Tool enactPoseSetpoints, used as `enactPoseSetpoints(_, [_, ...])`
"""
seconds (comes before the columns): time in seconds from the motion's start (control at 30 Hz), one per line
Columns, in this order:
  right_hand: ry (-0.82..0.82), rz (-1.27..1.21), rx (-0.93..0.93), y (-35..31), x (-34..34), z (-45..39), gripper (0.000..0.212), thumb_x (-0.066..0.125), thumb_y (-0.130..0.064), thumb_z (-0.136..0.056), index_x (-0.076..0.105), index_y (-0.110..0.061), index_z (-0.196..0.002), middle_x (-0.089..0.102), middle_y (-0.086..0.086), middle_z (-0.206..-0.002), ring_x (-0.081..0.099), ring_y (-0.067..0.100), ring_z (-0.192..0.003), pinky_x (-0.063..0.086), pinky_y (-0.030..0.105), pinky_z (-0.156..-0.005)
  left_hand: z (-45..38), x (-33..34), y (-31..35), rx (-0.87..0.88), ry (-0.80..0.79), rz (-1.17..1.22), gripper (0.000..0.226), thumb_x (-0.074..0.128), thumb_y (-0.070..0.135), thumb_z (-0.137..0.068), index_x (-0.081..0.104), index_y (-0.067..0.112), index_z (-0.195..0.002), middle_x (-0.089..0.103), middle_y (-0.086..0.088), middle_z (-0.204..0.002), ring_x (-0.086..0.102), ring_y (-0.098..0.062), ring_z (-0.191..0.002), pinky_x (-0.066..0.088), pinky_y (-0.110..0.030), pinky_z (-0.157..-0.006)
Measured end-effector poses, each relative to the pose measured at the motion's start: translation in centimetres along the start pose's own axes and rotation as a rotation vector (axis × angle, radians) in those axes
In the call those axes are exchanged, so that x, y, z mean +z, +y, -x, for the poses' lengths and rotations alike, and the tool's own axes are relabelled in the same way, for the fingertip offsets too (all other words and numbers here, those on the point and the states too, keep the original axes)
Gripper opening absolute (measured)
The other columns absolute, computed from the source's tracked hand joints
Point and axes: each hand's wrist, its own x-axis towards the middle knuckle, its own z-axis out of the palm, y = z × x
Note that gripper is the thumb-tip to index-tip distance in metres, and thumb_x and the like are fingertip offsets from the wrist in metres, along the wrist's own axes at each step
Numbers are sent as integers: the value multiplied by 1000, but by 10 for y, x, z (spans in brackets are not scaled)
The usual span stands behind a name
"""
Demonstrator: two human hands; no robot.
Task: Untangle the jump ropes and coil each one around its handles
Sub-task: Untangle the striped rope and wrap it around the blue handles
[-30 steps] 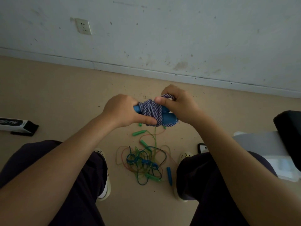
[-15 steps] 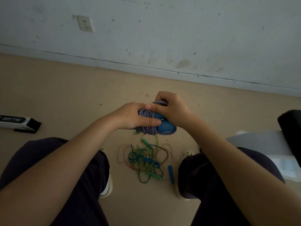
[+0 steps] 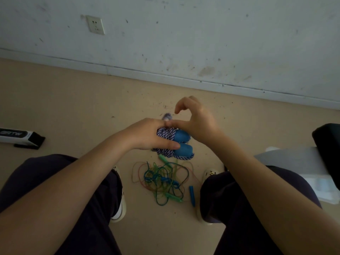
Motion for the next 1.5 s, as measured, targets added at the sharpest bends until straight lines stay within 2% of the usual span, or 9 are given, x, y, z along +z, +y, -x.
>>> enactPoseSetpoints(0.13, [-179,-337,160,-10,-1,-3,12,75,-17,-85,70,-9,-93,70,4,-91,67,19,-87,56,38,-83,-2,-2,1,4,147,17,57,77,67,-69,67,32,-112,67,9,-100,63,-8,-92,53,-30,-79])
enactPoseSetpoints(0.33, [-334,-455,172,-8,-5,-3,40,73,-25,-87,61,-30,-125,55,-4,-137,52,9,-126,44,26,-105,0,-10,3,-9,167,153,40,78,64,-57,67,33,-80,69,13,-76,64,5,-70,49,-23,-63])
enactPoseSetpoints(0.47, [-345,-584,304,-14,-8,-3,28,68,-26,-91,65,-18,-118,67,4,-115,67,18,-101,56,32,-87,2,-13,4,-26,248,202,57,74,67,-52,70,23,-88,72,7,-82,68,-6,-77,53,-32,-69])
enactPoseSetpoints(0.6, [-386,-764,384,-16,-12,-4,21,64,-29,-92,58,-10,-100,59,-1,-83,59,10,-72,47,24,-65,3,-11,5,-34,348,258,66,80,57,-65,56,29,-120,65,8,-104,62,-5,-90,49,-20,-71])
enactPoseSetpoints(0.73, [-412,-918,386,-16,-13,-3,31,60,-34,-93,58,-9,-112,64,2,-96,62,15,-88,51,29,-79,2,-10,4,70,396,313,72,72,56,-78,44,46,-144,46,18,-148,43,0,-132,37,-21,-103])
enactPoseSetpoints(0.9, [-420,-788,328,-16,-9,2,17,59,-11,-95,58,-14,-112,69,-15,-85,62,3,-80,50,19,-71,2,-17,2,60,485,504,50,72,45,-85,56,40,-132,64,21,-119,64,7,-98,56,-23,-80])
enactPoseSetpoints(1.0, [-408,-676,309,-17,-9,3,5,58,-11,-96,58,-14,-100,56,-12,-69,48,2,-61,43,16,-57,2,-17,-1,-12,425,582,68,86,50,-65,55,38,-124,66,10,-111,71,-9,-91,59,-29,-67])
enactPoseSetpoints(1.23, [-418,-638,379,-16,-7,4,23,62,-12,-94,62,1,-113,50,1,-73,44,4,-57,41,19,-53,2,-16,-3,-104,352,562,79,93,42,-60,50,28,-125,64,-5,-115,74,-26,-82,63,-48,-64])
enactPoseSetpoints(1.5, [-414,-532,426,-11,-5,3,27,62,-5,-92,64,-6,-119,54,5,-76,50,9,-62,45,23,-60,-5,-13,-7,-110,503,497,65,90,39,-67,58,25,-122,70,3,-103,72,-16,-81,60,-33,-61])
